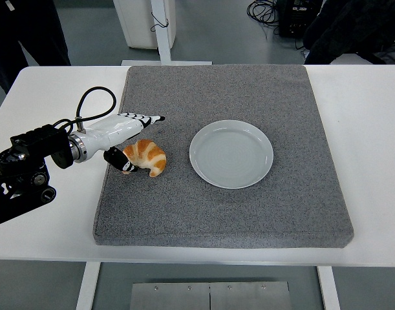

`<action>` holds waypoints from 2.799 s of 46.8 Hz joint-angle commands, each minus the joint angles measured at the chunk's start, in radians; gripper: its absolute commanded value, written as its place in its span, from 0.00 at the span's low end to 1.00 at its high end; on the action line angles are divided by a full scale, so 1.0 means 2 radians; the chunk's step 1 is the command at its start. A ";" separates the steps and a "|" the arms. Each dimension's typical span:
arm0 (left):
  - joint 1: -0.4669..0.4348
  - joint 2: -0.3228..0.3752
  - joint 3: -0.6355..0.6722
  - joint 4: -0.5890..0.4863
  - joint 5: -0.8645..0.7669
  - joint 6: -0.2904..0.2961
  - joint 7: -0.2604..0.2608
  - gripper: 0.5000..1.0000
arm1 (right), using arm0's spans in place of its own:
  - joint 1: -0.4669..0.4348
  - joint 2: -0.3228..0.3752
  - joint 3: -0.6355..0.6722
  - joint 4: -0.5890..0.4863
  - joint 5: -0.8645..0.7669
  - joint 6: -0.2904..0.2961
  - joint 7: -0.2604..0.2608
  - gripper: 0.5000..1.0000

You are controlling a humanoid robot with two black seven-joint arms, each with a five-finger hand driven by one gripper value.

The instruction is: Place the bread on the plate

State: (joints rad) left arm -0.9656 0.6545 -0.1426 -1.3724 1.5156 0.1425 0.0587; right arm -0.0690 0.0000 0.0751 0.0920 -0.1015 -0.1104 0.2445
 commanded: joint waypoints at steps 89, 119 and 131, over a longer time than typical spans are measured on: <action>-0.133 0.050 -0.008 0.005 -0.080 -0.029 -0.037 0.00 | 0.000 0.000 0.000 0.000 0.000 0.000 0.000 1.00; -0.212 0.028 -0.006 0.032 -0.114 -0.067 -0.036 0.00 | 0.000 0.000 0.000 0.000 0.000 0.000 0.000 1.00; -0.225 -0.015 -0.002 0.057 -0.114 -0.068 -0.037 0.00 | 0.000 0.000 0.000 0.000 -0.001 0.000 0.000 1.00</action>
State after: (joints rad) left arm -1.4115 0.6422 -0.1473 -1.2708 1.2884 0.0069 -0.0152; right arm -0.0689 0.0000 0.0752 0.0920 -0.1012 -0.1104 0.2453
